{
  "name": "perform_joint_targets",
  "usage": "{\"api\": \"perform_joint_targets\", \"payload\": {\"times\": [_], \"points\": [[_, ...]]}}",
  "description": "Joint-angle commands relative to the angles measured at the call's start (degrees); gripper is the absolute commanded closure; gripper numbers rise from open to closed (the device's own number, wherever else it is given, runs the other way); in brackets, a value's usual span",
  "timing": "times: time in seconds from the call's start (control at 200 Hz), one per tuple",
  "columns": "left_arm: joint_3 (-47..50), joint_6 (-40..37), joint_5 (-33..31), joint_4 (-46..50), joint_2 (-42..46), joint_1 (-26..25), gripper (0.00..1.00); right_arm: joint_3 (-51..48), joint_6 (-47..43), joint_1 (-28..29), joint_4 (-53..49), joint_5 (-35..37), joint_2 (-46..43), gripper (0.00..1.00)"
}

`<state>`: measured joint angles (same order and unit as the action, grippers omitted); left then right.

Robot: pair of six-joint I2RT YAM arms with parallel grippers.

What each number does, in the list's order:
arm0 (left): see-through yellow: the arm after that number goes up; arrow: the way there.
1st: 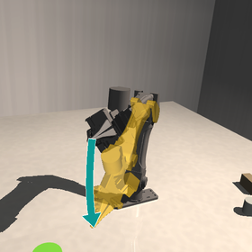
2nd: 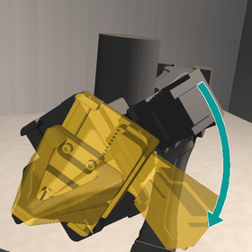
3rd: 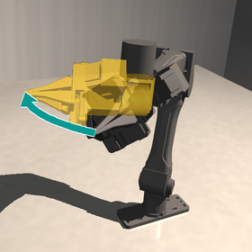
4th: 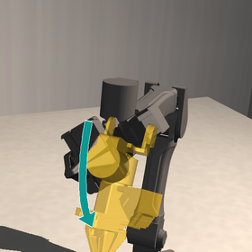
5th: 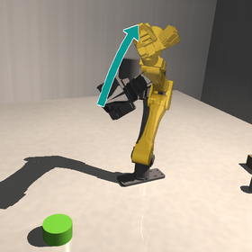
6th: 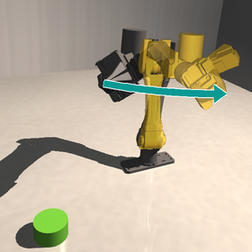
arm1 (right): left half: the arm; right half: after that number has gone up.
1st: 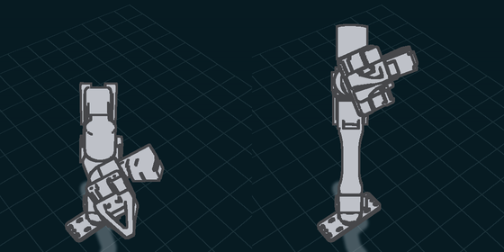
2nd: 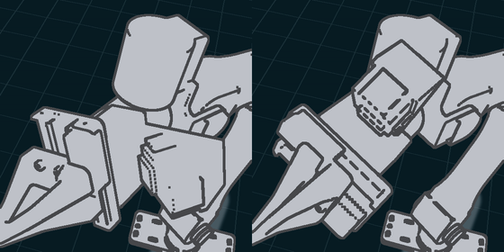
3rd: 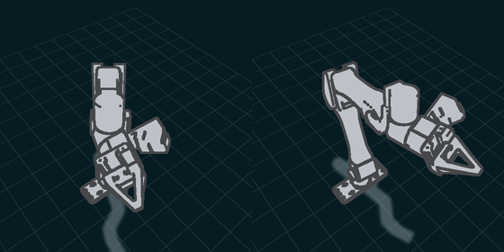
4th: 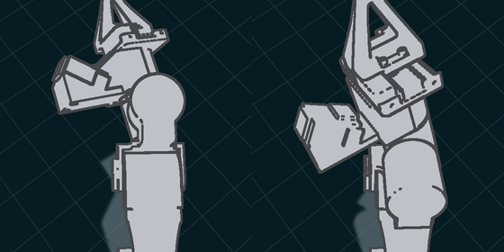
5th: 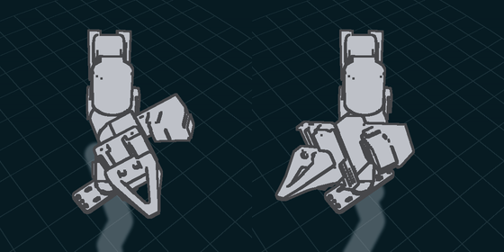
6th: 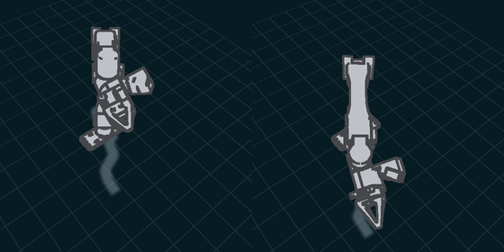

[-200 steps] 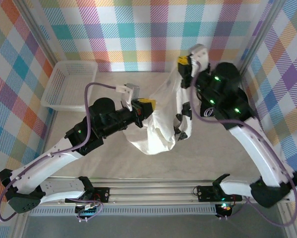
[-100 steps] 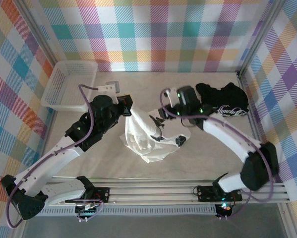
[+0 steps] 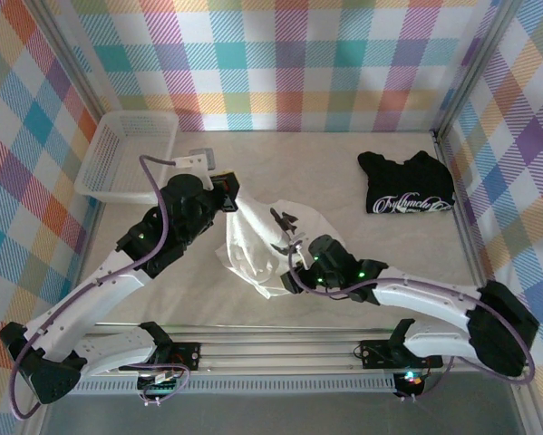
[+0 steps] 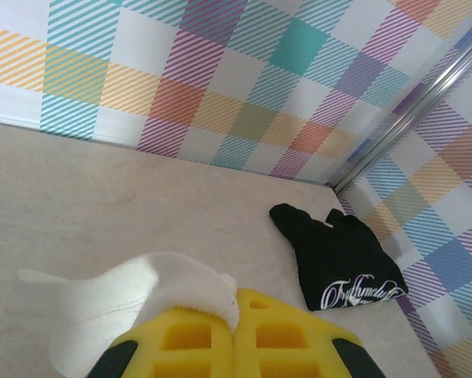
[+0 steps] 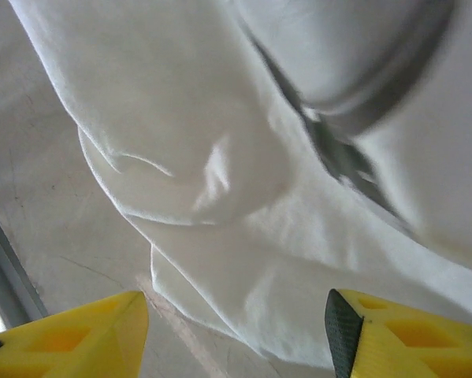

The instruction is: Fold the inside-out t-shirt

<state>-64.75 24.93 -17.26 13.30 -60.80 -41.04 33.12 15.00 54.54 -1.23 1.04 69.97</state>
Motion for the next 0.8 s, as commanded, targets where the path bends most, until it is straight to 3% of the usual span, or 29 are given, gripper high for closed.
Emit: {"api": "perform_joint_targets", "payload": {"times": [0.0, 0.11, 0.24, 0.295, 0.38, 0.465, 0.645, 0.795], "points": [[-0.4, 0.2, -1.1, -1.9, 0.1, 0.7, 1.00, 1.8, -0.9, 3.4, 7.5, 0.8, 7.0, 0.35], [-0.6, -0.2, -0.6, -1.8, 0.1, 0.8, 1.00, 5.9, -2.7, 6.4, 7.7, 2.1, 14.8, 0.29], [-0.7, -0.5, -0.3, -1.4, 0.3, 1.0, 1.00, 8.0, -2.9, 7.2, 7.9, 8.0, 20.5, 0.33], [-0.6, -0.6, -0.2, -1.3, 0.6, 1.0, 1.00, 8.1, -3.5, 7.3, 8.2, 11.2, 21.4, 0.41], [-0.6, -0.6, -0.3, -1.1, 0.7, 1.4, 1.00, 7.4, -3.8, 7.2, 7.8, 15.8, 20.7, 0.70], [-0.5, -0.2, -0.6, -0.5, 0.9, 2.2, 1.00, 4.8, -3.4, 6.9, 6.2, 20.5, 16.4, 1.00], [-0.5, 2.2, -0.9, 0.2, 2.8, 4.7, 1.00, 2.5, -5.2, -0.2, -4.9, 25.8, -1.4, 1.00], [-0.6, 4.2, -2.1, 1.3, 6.0, 5.2, 1.00, 5.3, -13.2, -11.5, -11.9, 25.3, -17.0, 1.00]]}}
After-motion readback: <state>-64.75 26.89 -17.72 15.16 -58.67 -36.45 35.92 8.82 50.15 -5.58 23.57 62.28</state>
